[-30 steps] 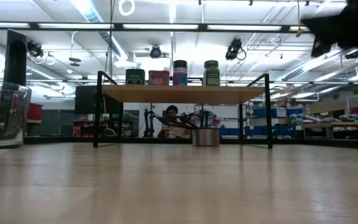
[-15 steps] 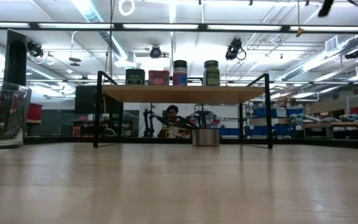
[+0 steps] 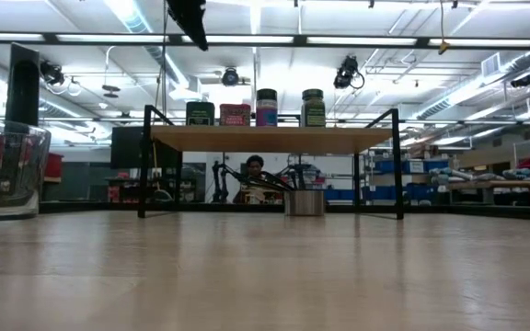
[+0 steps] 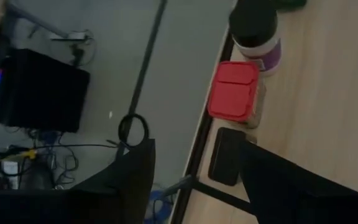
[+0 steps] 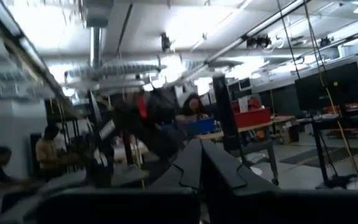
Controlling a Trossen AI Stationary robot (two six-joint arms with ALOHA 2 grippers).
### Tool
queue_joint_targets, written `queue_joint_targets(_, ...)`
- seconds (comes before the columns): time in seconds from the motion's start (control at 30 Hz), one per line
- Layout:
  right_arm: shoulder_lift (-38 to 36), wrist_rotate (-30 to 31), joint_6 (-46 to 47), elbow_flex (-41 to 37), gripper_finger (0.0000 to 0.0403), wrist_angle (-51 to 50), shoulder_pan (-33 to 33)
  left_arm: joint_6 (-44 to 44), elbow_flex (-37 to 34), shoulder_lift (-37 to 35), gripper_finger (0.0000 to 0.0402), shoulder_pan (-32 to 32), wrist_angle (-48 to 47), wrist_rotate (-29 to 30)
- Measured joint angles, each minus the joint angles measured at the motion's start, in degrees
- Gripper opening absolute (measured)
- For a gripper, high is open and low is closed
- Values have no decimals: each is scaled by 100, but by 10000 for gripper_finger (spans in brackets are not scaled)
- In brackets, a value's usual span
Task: Shelf spices
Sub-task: Remove the black seasoning can from the shelf
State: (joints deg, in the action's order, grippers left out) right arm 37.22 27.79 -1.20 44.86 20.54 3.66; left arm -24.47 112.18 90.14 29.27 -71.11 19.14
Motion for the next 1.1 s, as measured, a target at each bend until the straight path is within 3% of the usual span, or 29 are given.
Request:
queue_joint_targets(0.17,137,-131,-175,5,9,199,0,-368,0,392,230,322,-91,-116)
queue_joint_targets(0.4,319,-208,-459,4,9,132,0,-386,0,789,230,804,-473,-744)
queue_joint_targets(0.57,446,-210,-785,3,9,-12,0,-339,-1,830,230,913,-554,-748)
queue_joint_targets(0.67,504,-210,-912,3,9,22,0,-332,-2,827,230,894,-515,-484)
queue_joint_targets(0.83,515,-203,-1165,3,9,89,0,-295,-2,827,229,814,-503,501)
queue_joint_targets(0.93,515,-200,-1288,3,9,84,0,-215,-2,827,229,773,-510,699)
queue_joint_targets(1.1,515,-188,-1293,3,9,84,0,-36,-2,827,229,770,-655,-73)
